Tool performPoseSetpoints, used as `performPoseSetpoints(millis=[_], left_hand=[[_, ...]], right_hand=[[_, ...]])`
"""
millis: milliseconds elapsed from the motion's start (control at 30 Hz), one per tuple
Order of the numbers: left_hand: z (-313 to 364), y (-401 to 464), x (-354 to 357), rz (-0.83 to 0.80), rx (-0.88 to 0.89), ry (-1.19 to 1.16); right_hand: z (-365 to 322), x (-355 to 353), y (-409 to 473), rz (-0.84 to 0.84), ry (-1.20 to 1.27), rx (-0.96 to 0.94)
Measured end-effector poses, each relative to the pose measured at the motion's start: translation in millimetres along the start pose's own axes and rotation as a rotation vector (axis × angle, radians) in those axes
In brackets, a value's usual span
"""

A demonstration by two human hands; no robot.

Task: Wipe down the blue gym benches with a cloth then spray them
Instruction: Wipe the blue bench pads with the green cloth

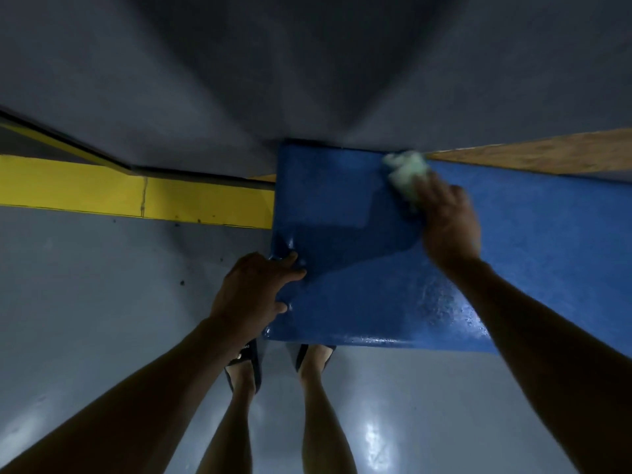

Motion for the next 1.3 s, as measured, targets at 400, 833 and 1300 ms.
performPoseSetpoints(millis=[400, 833, 1300], left_hand=[[-6, 0, 8, 0.056, 0.030, -0.026], [-13, -2, 10, 0.038, 0.011, -0.086], [-17, -3, 7, -0.003, 0.042, -0.133]], right_hand=[[-133, 15, 42, 0.044, 0.062, 0.096], [-52, -7, 23, 0.035, 0.008, 0.362], [-132, 10, 41, -0.062, -0.012, -0.392]])
Point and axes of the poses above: each hand's wrist, its own y-axis towards the middle knuckle, its own x-axis out of the palm, z = x × y, the point moved 2 cm from there along y, towards the middle knuckle, and after that the axes turned 9 degrees about -z, right-handed, at the moved point
